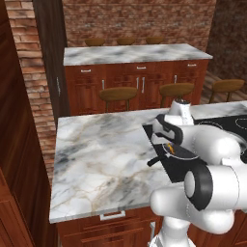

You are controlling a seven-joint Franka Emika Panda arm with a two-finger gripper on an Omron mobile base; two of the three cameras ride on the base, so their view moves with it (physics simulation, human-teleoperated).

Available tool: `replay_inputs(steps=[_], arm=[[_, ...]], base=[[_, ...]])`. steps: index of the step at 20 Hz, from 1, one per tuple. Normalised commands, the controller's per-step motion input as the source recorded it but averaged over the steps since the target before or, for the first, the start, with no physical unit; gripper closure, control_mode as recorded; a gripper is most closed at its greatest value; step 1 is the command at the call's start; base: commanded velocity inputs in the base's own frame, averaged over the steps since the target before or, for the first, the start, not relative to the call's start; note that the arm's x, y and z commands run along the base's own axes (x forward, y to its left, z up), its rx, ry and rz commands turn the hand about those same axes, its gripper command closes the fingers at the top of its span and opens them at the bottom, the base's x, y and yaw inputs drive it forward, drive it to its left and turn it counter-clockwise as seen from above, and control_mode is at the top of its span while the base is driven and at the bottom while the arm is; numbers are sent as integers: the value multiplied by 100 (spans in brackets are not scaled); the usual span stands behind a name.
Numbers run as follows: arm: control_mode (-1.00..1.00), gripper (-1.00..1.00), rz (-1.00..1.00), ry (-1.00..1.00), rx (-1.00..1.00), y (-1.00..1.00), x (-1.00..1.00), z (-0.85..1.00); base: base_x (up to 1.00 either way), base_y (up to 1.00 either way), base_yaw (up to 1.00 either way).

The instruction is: Place both pans onto different burners. Then place the bell pepper and the shrimp on different pans.

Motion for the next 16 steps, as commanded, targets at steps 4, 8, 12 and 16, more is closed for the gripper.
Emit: replay_inputs(steps=[4,8,12,16], arm=[[-100,100,-9,0,-2,-76,6,0],[-100,100,-8,0,-1,-67,14,0],[-100,100,-4,0,0,-50,37,0],[-100,100,-2,0,0,-31,38,-8]], base=[[0,0,0],[0,0,0],[0,0,0],[0,0,0]])
